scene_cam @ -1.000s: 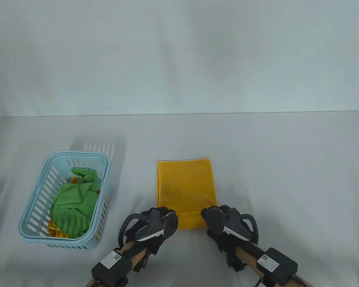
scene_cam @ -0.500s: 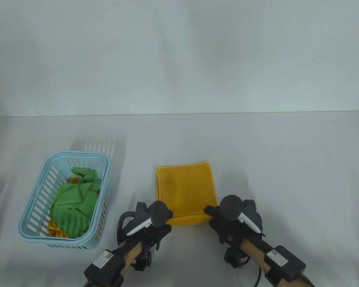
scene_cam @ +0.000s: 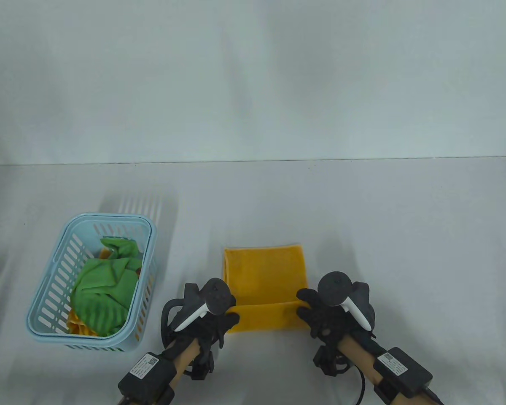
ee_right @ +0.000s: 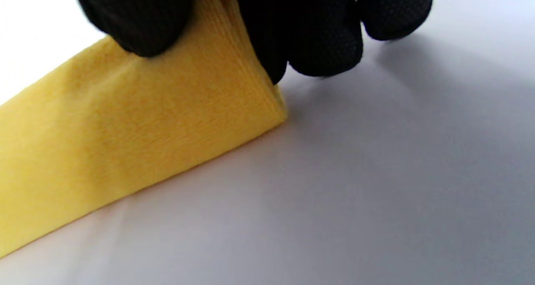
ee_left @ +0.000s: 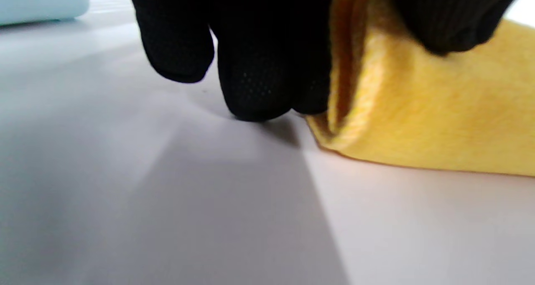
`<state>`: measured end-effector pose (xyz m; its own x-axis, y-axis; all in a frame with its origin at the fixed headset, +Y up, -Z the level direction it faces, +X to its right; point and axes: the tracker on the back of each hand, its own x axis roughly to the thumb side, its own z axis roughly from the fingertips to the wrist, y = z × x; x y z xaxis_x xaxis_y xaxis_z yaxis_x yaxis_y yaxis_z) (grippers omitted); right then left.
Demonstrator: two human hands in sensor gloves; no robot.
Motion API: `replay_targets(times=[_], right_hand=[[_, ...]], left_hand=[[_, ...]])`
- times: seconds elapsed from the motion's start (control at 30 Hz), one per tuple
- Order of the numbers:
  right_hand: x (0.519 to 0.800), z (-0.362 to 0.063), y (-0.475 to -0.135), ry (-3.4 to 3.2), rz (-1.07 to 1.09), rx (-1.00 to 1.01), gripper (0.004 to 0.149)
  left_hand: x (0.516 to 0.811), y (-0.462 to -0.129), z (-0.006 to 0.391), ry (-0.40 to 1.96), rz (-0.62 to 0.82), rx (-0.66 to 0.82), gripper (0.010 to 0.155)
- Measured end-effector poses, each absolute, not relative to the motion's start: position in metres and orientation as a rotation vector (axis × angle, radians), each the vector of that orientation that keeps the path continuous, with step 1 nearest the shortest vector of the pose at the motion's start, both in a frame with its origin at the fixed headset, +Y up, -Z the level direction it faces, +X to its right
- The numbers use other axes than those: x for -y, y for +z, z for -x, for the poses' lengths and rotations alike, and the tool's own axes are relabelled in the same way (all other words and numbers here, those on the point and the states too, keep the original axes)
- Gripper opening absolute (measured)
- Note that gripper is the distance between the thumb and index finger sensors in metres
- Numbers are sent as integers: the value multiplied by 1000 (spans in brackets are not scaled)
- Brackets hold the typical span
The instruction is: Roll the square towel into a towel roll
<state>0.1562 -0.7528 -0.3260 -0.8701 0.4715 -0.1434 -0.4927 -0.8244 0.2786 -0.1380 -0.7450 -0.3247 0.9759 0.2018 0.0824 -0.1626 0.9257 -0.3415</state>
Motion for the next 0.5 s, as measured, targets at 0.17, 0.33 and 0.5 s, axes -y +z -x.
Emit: replay_targets(times=[0.17, 0.33, 0.5], right_hand=[[753, -163, -329, 2595, 148, -392, 58], [753, -168, -331, 2584, 172, -411, 58], [746, -170, -329, 2585, 169, -376, 61]], left_hand=[[747, -329, 146, 195, 335, 74, 66], [746, -330, 151, 206, 324, 52, 67], [740, -328, 151, 180, 277, 63, 71]])
